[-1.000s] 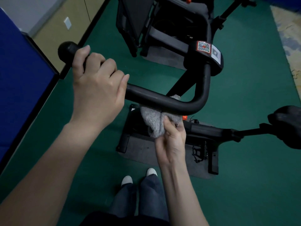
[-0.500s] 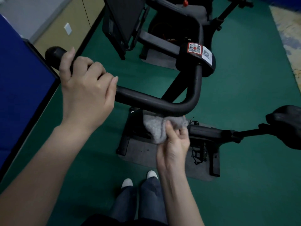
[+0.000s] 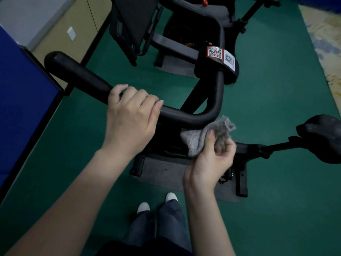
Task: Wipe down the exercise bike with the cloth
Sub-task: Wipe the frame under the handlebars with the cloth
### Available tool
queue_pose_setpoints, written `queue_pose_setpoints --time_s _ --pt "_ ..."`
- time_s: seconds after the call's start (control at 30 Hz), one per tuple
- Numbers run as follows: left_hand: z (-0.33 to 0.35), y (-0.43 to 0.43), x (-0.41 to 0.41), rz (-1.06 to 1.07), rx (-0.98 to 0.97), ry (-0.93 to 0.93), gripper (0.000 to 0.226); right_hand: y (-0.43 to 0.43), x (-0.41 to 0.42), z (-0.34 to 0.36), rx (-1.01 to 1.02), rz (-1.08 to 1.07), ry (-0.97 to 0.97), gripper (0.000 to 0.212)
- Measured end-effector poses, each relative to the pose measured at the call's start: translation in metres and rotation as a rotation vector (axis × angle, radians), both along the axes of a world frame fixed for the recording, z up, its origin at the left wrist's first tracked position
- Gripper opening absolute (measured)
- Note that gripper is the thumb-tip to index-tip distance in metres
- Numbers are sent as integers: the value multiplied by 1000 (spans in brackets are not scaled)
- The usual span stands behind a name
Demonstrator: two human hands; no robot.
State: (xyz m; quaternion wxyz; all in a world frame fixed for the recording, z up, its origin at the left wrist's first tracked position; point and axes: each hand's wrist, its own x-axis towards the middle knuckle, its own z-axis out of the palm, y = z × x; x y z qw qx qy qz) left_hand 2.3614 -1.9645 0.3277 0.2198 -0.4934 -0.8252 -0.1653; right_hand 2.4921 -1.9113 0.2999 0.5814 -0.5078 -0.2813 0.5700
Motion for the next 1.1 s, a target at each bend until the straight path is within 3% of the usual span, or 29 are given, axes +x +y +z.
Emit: queue_pose_setpoints --time_s 0.2,0.4,0.63,0.77,0.93,1.1 --pt "-1 1 0 9 20 -1 44 15 0 15 486 62 -593 19" --pt "-2 1 0 23 38 3 42 34 -7 38 855 591 -1028 12" --pt "-3 0 -1 13 42 21 42 34 5 35 902 595 -1052 16" --pt "-4 0 -1 4 57 29 43 32 4 29 660 477 -926 21" --pt "-5 0 -2 -5 59 43 43 17 -8 22 496 366 -804 19" --pt "-6 0 -2 -4 59 53 42 11 -8 21 530 302 -854 23"
